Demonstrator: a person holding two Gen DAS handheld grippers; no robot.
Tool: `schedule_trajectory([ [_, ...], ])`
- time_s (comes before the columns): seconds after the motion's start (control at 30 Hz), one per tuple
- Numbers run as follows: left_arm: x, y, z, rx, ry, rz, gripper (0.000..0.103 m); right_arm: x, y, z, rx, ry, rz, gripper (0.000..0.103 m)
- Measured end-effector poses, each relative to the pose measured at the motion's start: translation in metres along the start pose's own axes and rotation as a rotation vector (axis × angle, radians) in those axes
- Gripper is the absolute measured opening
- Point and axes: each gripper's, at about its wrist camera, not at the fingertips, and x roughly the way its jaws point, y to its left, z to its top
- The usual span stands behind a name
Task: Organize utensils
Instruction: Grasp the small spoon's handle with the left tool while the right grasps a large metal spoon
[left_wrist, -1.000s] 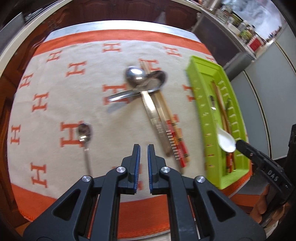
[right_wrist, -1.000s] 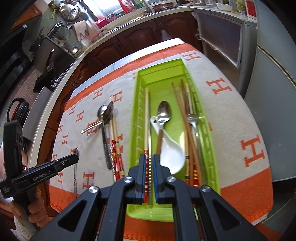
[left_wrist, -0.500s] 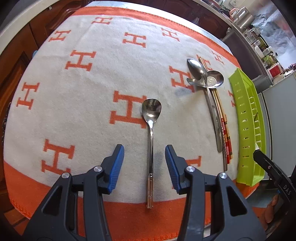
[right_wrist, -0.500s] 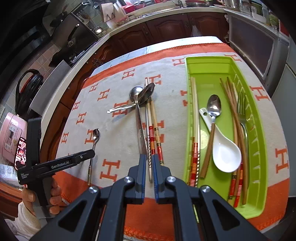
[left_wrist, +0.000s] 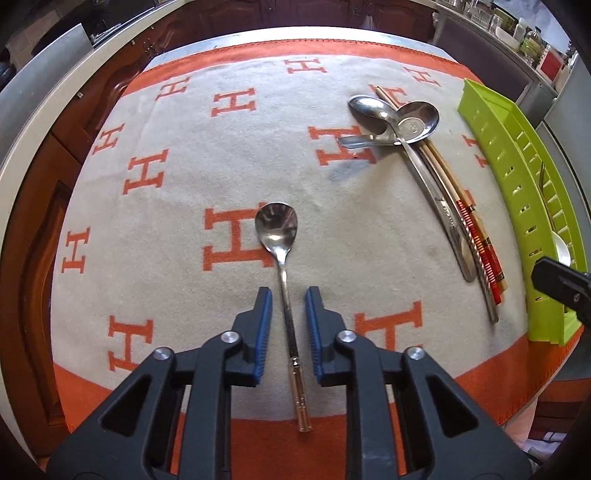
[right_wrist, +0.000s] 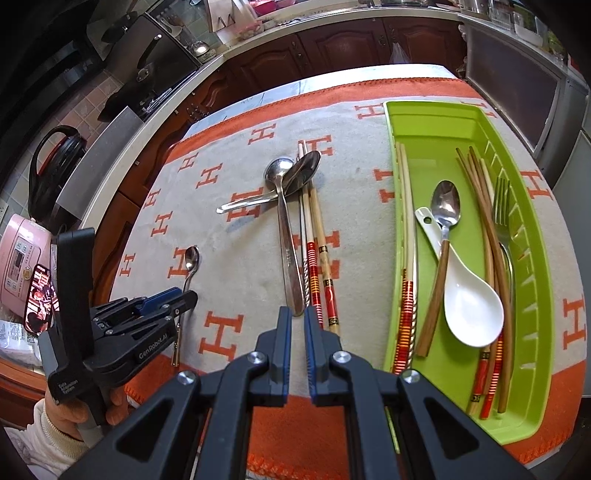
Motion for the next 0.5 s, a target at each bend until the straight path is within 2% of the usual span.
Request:
schedule_trajectory([
  [0.07, 0.001, 0.001, 0.002, -0.020, 0.003, -0.025, 0.004, 0.004, 0.004, 0.002, -0.011, 0.009, 0.003, 0.007],
  [0.3, 0.007, 0.036, 0.003, -0.210, 0.030, -0.227, 0.002, 0.023, 0.021, 0.030, -0.059, 0.015, 0.069, 0.007],
  [0.5, 0.005, 0.051, -0.001, -0.251, 0.039, -0.265, 0.002, 0.053, 0.020, 0.068, -0.035, 0.056, 0.121, 0.010],
])
